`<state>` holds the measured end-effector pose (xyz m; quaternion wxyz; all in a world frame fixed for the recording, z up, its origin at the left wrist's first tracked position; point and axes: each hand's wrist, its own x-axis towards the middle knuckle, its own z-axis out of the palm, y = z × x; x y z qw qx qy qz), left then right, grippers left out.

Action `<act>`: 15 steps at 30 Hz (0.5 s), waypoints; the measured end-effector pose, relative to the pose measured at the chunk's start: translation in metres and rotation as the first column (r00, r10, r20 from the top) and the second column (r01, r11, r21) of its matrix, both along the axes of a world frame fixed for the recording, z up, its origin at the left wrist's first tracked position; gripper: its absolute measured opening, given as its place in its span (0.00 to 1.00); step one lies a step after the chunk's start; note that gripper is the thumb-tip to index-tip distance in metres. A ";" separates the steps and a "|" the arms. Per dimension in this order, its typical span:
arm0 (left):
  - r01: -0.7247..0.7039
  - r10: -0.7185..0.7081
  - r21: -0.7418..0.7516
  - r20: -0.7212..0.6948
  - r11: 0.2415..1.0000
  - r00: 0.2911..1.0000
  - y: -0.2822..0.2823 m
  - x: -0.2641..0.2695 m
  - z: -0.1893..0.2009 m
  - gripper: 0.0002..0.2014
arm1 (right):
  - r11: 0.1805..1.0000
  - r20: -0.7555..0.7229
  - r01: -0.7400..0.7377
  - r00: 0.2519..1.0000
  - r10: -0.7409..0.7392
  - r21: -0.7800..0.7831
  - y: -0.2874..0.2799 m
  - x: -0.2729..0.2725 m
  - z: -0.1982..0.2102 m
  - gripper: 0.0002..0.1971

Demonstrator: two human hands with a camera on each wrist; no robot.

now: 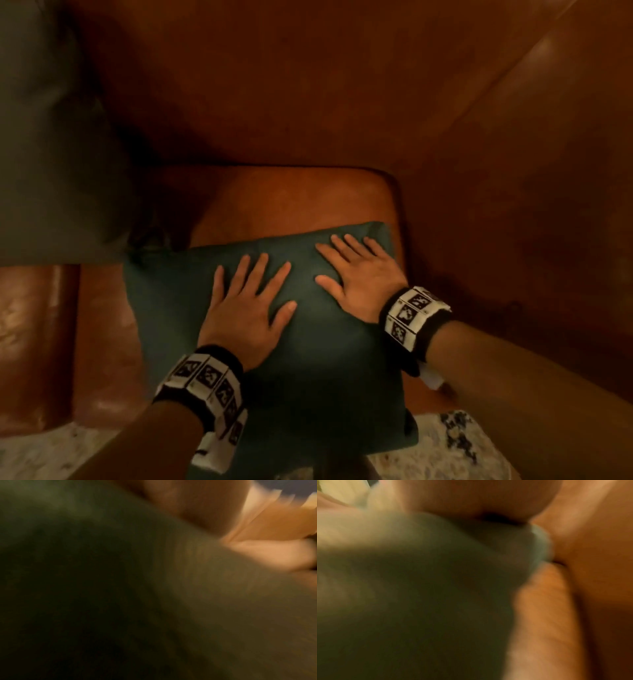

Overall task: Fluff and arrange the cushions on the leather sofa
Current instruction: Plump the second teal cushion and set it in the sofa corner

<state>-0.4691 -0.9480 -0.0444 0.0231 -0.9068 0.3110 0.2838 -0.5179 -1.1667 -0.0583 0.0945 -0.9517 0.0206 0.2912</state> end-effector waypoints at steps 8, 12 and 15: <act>-0.439 0.437 0.096 0.045 0.893 0.898 0.042 0.059 -0.013 0.31 | 0.989 0.036 0.108 0.994 -0.105 -0.103 -0.060 -0.008 0.020 0.33; -0.700 0.688 0.090 0.136 0.708 0.713 0.115 0.122 -0.034 0.31 | 0.870 0.038 0.488 0.870 -0.491 0.078 -0.084 0.027 0.005 0.20; -0.771 0.770 0.015 0.019 0.637 0.637 0.119 0.128 -0.035 0.19 | 0.757 -0.159 0.618 0.786 -0.597 0.211 -0.087 0.032 -0.019 0.14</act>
